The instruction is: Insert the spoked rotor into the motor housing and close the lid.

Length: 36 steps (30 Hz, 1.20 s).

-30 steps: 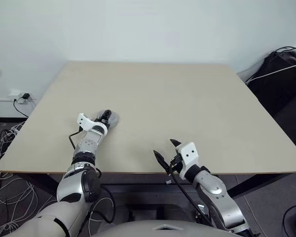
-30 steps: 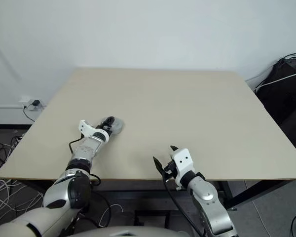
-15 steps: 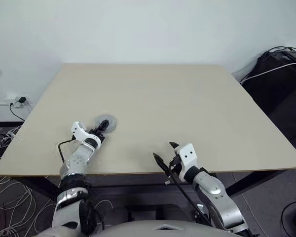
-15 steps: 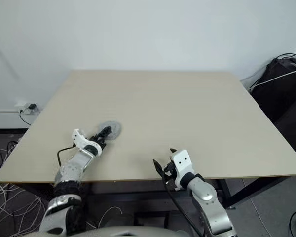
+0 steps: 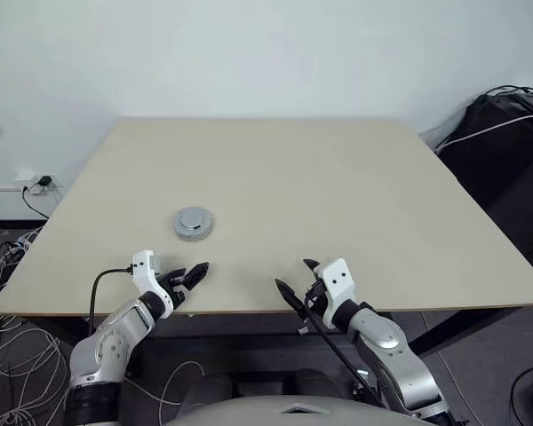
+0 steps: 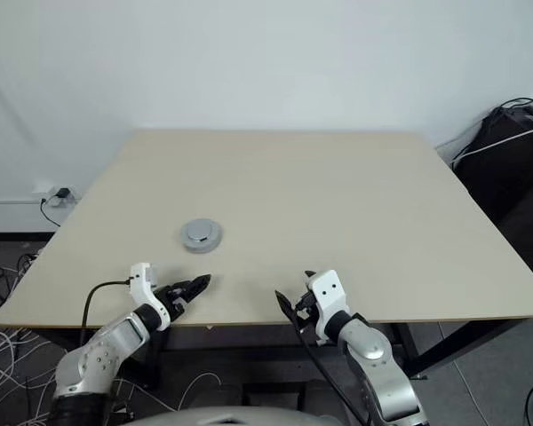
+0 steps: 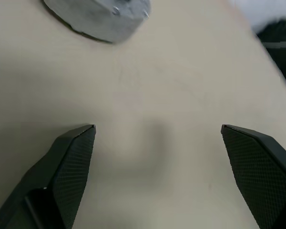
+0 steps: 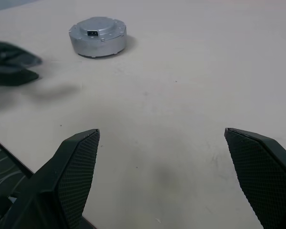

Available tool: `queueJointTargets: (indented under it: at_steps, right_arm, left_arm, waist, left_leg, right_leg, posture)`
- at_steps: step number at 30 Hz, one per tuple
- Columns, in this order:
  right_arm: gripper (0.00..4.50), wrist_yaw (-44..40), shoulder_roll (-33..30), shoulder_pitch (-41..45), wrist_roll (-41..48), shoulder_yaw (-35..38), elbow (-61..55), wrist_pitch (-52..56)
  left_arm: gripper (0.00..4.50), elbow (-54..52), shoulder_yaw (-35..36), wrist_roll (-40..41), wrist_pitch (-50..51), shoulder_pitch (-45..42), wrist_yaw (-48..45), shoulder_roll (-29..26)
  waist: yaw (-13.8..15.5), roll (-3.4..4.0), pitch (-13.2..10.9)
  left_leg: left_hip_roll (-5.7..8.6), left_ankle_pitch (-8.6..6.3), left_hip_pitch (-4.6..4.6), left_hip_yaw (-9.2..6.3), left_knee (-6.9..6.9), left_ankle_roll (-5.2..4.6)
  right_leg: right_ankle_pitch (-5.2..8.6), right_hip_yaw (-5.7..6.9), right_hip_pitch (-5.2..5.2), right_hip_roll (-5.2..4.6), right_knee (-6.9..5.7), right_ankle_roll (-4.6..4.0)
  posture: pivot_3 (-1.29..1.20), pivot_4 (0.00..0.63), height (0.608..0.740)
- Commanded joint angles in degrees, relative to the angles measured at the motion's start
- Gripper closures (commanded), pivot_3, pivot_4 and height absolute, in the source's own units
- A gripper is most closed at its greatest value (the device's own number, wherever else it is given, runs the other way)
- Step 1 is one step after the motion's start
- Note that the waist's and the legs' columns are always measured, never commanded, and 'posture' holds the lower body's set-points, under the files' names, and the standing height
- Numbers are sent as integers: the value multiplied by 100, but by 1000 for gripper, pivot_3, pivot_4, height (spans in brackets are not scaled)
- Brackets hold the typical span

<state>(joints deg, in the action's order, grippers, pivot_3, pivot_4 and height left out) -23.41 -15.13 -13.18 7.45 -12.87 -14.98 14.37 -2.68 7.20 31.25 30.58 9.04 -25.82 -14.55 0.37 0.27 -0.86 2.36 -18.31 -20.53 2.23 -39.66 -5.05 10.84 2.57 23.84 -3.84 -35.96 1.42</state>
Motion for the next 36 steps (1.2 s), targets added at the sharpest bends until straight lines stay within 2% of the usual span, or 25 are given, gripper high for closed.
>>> queueJointTargets:
  at_steps: [1, 5, 10, 16, 24, 36]
  right_arm:
    - [0, 74, 27, -70, -6, 148, -181, -265]
    - [0, 264, 85, -288, -152, 289, -133, -860]
    - [0, 571, 255, -419, -159, 579, -142, -1225]
    - [0, 1005, 382, -542, -596, 769, 137, -2156]
    - [0, 874, 438, -710, -262, 924, 214, -2187]
    - [0, 973, 572, -770, -281, 913, -33, -1979]
  left_arm:
    - [41, -405, -391, -784, -1403, 264, -227, 46]
    - [41, -396, -670, -1675, -2930, 607, 70, 291]
    - [41, -200, -771, -2505, -4180, 861, 705, 616]
    - [41, 134, -698, -2753, -5293, 1059, 950, 740]
    - [41, 323, -732, -2809, -5832, 1120, 1014, 712]
    - [41, 278, -819, -2795, -5661, 966, 958, 660]
  waist:
    - [47, 1, -1]
    - [142, 11, 1]
    - [188, 14, 3]
    - [188, 13, 4]
    - [185, 12, 1]
    - [185, 12, 2]
  left_leg:
    - [0, 0, -1, 0, 4, 0]
    - [0, -1, -21, 4, 13, -2]
    - [-1, -4, -43, 19, 14, -8]
    - [-1, -8, -43, 27, 14, -19]
    - [-1, -13, -42, 40, 10, -38]
    - [-1, -13, -40, 41, 10, -39]
  right_leg:
    - [1, 1, 2, -1, 1, -2]
    - [5, 3, 27, -9, 2, -8]
    - [5, 3, 55, -14, 0, -6]
    - [20, 6, 56, -16, 2, 22]
    - [23, 7, 53, -22, 4, 34]
    - [24, 7, 51, -22, 4, 38]
  posture:
    - [0, 0, 740]
    - [0, 0, 740]
    - [0, 0, 740]
    - [0, 0, 740]
    - [0, 0, 740]
    - [0, 0, 740]
